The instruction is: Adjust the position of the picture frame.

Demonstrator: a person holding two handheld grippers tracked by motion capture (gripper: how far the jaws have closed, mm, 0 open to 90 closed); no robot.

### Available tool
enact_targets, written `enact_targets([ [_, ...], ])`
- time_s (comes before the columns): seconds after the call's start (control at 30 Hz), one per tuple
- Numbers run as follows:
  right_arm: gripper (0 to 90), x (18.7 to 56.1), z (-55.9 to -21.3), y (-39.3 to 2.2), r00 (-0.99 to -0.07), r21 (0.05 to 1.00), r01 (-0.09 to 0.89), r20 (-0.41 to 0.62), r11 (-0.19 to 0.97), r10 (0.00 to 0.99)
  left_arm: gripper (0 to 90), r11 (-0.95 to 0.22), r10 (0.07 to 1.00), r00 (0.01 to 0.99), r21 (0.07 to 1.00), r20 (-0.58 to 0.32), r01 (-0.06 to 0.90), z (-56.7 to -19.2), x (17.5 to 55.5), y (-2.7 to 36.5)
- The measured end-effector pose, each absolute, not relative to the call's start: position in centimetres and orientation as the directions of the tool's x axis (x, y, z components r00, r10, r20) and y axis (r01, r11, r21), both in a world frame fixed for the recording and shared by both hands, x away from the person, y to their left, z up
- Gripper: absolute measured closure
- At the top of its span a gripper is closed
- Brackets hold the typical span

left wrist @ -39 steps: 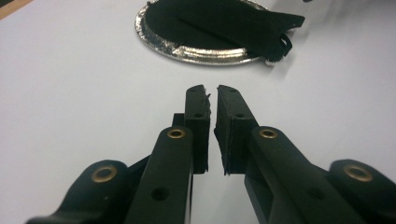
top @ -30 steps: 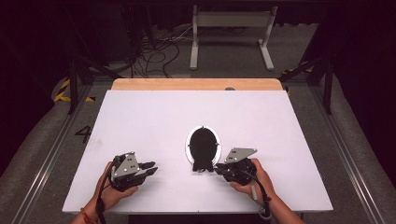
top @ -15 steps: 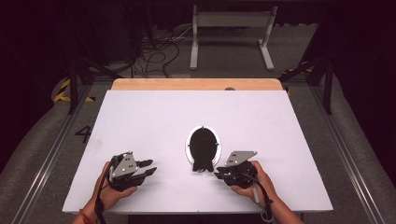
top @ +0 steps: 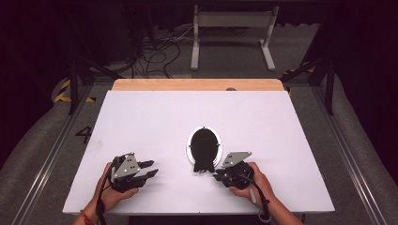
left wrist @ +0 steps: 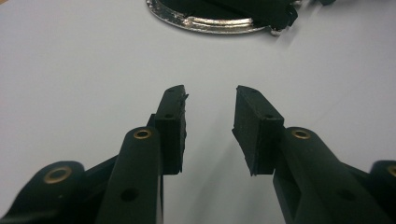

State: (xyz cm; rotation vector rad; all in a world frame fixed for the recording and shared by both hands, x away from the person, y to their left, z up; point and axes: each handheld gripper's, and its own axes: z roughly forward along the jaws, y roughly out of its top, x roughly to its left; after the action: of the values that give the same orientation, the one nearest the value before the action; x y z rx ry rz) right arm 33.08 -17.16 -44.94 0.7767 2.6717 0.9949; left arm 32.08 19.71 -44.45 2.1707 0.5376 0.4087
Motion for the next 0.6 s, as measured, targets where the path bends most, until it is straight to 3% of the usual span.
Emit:
enact_targets([
  [0.6, 73.9, 33.50, -45.19, -17.42, -0.836, 0.675, 0.450, 0.088, 0.585, 0.542, 63.4, -0.575, 0.496, 0.862, 0.783, 0.104, 0.237, -44.77, 32.12, 19.32],
])
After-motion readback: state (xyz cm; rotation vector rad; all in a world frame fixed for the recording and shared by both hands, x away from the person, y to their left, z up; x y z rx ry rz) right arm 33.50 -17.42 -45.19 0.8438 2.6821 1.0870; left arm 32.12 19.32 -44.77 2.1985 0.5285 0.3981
